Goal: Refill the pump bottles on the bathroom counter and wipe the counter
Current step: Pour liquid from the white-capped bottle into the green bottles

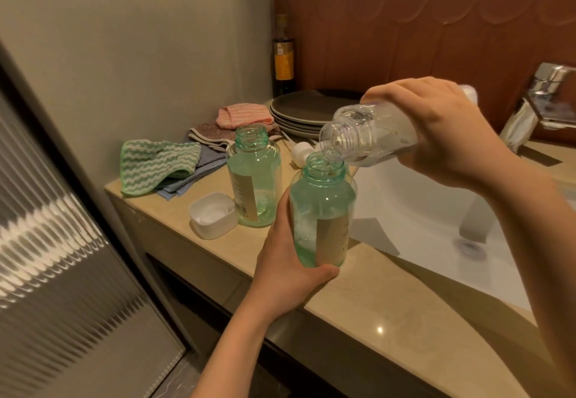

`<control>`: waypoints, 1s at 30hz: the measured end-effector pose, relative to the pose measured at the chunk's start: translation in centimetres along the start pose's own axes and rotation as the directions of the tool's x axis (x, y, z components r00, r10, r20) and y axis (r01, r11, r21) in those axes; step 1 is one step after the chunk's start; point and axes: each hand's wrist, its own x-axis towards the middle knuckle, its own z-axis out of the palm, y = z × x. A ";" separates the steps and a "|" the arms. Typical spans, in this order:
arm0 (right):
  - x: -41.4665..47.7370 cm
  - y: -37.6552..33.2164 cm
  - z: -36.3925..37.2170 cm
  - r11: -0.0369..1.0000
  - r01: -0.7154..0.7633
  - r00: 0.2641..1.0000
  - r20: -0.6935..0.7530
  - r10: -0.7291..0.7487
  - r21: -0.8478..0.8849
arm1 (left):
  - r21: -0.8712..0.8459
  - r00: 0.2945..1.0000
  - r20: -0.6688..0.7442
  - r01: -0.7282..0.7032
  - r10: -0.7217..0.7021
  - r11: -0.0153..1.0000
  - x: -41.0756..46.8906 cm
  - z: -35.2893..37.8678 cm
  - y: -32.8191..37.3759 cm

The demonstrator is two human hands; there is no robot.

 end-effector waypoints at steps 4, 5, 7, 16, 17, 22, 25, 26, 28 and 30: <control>0.0 0.0 0.0 1.000 -0.004 1.000 -0.003 0.004 0.003 | -0.001 1.000 0.001 -0.005 0.005 1.000 0.0 0.0 0.0; 0.0 0.0 -0.1 1.000 -0.003 1.000 -0.004 0.003 0.004 | -0.001 1.000 0.001 -0.006 0.006 1.000 0.0 0.0 0.0; 0.0 0.0 -0.1 1.000 -0.004 1.000 -0.004 0.005 0.013 | -0.001 1.000 0.003 -0.008 0.008 1.000 0.0 0.0 0.0; -0.1 -0.1 -0.2 1.000 -0.007 1.000 0.002 0.007 0.017 | 0.006 1.000 0.002 -0.017 0.017 1.000 0.0 0.0 0.1; -0.1 -0.1 -0.2 1.000 -0.006 1.000 0.002 0.006 0.015 | 0.007 1.000 0.001 -0.016 0.016 1.000 -0.1 -0.1 0.1; 0.0 -0.1 -0.2 1.000 -0.003 1.000 0.002 0.003 0.003 | 0.014 1.000 0.001 -0.013 0.013 1.000 0.0 0.0 0.1; 0.0 -0.1 -0.2 1.000 -0.008 1.000 0.004 0.008 0.003 | 0.011 1.000 0.003 -0.010 0.010 1.000 0.0 0.0 0.1; 0.0 -0.1 -0.2 1.000 -0.007 1.000 0.006 0.007 0.004 | 0.009 1.000 0.005 -0.011 0.011 1.000 0.0 0.0 0.0; 0.0 -0.1 -0.1 1.000 -0.005 1.000 0.008 0.005 0.003 | 0.005 1.000 0.008 -0.012 0.012 1.000 0.0 0.0 0.0; 0.0 -0.1 -0.1 1.000 -0.006 1.000 0.008 0.006 0.002 | 0.006 1.000 0.008 -0.015 0.015 1.000 0.0 0.0 0.0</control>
